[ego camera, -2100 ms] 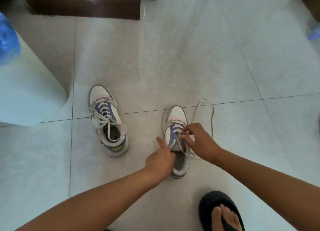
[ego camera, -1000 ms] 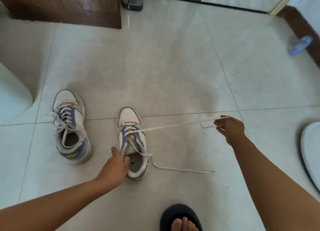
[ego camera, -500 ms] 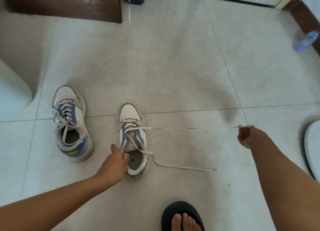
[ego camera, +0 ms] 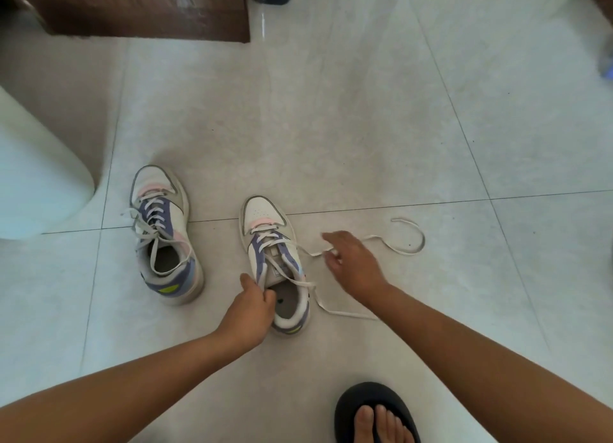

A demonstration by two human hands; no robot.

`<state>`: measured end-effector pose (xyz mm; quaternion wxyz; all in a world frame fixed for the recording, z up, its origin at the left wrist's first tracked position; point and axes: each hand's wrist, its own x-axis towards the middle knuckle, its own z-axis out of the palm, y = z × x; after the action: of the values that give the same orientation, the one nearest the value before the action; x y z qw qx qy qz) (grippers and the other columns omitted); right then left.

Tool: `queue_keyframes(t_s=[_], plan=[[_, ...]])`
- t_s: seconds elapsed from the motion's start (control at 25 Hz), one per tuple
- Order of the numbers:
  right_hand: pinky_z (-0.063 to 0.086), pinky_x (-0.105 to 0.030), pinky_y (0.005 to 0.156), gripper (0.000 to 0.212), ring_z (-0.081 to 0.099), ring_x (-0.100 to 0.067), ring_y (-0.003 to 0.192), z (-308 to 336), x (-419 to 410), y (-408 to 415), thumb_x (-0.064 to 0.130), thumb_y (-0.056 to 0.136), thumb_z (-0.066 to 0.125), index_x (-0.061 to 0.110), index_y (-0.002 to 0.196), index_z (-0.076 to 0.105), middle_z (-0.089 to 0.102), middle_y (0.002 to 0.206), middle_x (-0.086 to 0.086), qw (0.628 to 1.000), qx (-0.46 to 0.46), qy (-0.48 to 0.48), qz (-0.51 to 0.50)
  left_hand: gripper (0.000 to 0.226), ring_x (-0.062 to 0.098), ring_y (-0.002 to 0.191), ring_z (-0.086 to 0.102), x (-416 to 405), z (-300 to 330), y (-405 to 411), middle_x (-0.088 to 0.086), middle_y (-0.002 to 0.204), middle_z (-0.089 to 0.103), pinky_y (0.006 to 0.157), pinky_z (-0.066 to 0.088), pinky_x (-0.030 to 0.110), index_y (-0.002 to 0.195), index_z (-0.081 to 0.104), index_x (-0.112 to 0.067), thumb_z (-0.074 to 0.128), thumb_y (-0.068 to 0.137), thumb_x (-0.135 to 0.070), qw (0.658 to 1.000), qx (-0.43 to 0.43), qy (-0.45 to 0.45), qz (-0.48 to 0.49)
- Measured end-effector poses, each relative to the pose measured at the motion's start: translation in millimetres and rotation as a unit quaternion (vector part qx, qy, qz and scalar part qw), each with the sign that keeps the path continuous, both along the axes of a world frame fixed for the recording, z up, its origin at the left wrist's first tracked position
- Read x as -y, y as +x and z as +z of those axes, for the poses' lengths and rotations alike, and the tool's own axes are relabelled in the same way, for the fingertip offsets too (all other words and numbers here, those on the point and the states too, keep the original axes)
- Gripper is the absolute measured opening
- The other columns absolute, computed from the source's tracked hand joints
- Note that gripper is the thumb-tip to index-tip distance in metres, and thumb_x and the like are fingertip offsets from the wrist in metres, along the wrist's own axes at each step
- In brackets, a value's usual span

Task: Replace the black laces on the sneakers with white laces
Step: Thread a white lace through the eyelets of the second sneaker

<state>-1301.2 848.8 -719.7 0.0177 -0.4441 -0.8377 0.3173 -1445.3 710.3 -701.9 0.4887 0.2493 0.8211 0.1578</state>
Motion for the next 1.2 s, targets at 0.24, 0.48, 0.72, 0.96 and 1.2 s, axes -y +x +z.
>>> queue_keyframes(t_s=[0.24,0.48,0.72,0.96,1.2], plan=[[0.036,-0.035,0.089,0.011,0.048,-0.022,0.106,15,-5,-62,0.023,0.095,0.051,0.016,0.096,0.059,0.062,0.105,-0.003,0.997,0.028,-0.04,0.061,0.019,0.025,0.05,0.049,-3,6,6,0.012,0.067,0.05,0.035,0.034,0.024,0.11,0.029,-0.006,0.032,0.099,-0.022,1.0,0.023,-0.015,0.002],[0.043,-0.035,0.075,0.022,0.056,-0.024,0.091,27,-14,-44,0.026,0.097,0.047,0.013,0.115,0.05,0.056,0.108,-0.004,0.985,0.052,-0.035,0.161,0.019,0.025,0.052,0.049,-3,11,5,0.011,0.068,0.049,0.034,0.033,0.024,0.109,0.029,-0.007,0.031,0.099,-0.022,0.999,0.031,-0.02,0.004],[0.036,-0.027,0.037,0.013,0.059,-0.03,0.055,15,-62,20,0.007,0.08,0.056,0.006,0.089,0.064,0.058,0.078,-0.012,0.935,0.065,0.278,0.212,0.019,0.026,0.047,0.049,-1,10,5,0.013,0.066,0.048,0.038,0.034,0.023,0.108,0.029,-0.006,0.031,0.098,-0.022,0.999,0.037,-0.019,0.026],[0.04,-0.041,0.086,0.027,0.054,-0.042,0.098,14,-125,124,-0.005,0.09,0.043,-0.005,0.106,0.065,0.059,0.107,-0.025,0.965,0.124,0.151,-0.172,0.019,0.026,0.047,0.049,2,8,2,0.016,0.066,0.049,0.038,0.034,0.023,0.105,0.029,-0.005,0.031,0.099,-0.022,0.999,0.035,-0.011,0.025],[0.047,-0.017,0.055,0.018,0.051,-0.016,0.064,40,-137,157,0.0,0.09,0.053,-0.001,0.102,0.066,0.056,0.071,-0.006,0.921,-0.034,-0.117,-0.371,0.02,0.028,0.044,0.048,1,8,2,0.018,0.065,0.05,0.039,0.033,0.022,0.104,0.03,-0.003,0.032,0.098,-0.022,0.999,0.032,-0.018,0.037]])
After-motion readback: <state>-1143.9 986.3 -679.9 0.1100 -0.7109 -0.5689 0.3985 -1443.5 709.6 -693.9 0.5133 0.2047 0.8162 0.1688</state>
